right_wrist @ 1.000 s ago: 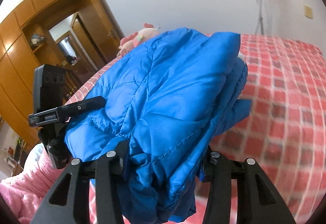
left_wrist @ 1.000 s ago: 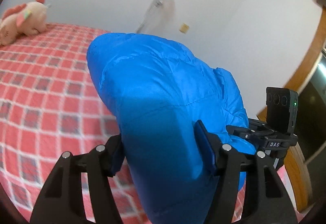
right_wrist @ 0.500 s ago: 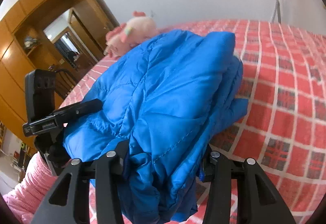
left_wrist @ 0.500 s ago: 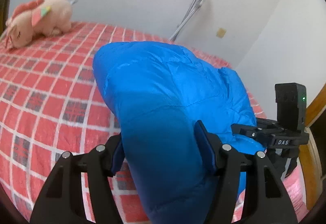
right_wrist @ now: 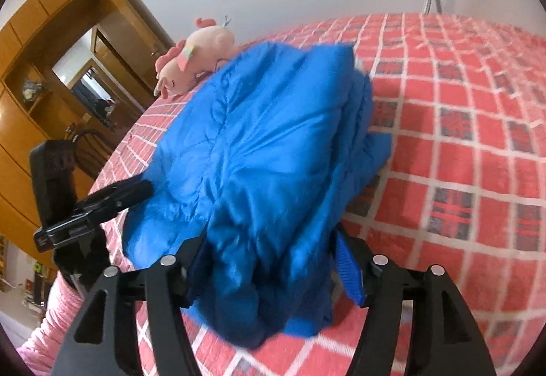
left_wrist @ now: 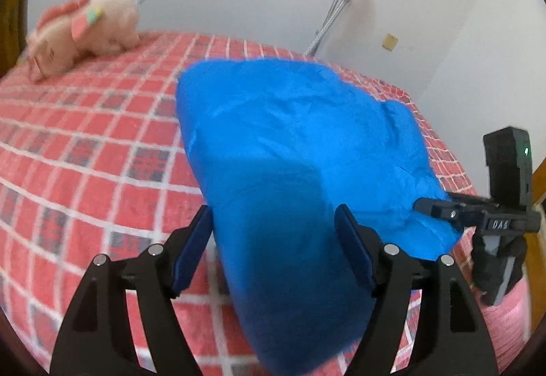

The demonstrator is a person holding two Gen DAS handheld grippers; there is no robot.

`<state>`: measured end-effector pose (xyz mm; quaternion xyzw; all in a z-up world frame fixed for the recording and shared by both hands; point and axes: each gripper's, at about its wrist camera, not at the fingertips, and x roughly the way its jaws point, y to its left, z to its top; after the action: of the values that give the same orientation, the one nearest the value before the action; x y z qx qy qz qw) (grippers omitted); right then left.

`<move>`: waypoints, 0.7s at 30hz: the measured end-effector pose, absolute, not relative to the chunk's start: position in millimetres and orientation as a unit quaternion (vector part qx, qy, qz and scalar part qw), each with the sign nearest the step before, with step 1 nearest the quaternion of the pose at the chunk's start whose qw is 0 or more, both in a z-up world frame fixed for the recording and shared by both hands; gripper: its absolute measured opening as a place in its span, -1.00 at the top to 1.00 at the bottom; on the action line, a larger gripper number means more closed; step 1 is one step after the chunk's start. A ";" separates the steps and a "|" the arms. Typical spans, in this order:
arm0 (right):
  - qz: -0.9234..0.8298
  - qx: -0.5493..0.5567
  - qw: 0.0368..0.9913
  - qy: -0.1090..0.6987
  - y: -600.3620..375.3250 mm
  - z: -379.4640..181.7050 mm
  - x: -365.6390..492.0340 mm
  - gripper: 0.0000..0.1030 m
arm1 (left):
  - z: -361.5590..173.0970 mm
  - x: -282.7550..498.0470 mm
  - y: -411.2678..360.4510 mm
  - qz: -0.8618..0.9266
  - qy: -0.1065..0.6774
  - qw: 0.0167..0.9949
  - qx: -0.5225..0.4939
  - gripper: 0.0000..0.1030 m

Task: Fold large clothes
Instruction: 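Lower the bundle onto the bed with both tools and open them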

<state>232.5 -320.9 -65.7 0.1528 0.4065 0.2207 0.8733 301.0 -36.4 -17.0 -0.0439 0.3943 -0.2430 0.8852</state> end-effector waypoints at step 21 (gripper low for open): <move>0.109 0.105 0.897 0.415 -317.6 -71.1 179.7 -0.26 | -22.2 250.7 -34.8 -0.187 0.390 0.902 0.008 -0.56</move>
<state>179.7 -317.6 -71.1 0.1047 0.4155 0.1088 0.8970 250.7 -34.8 -22.2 0.0085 0.3901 -0.1866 0.9016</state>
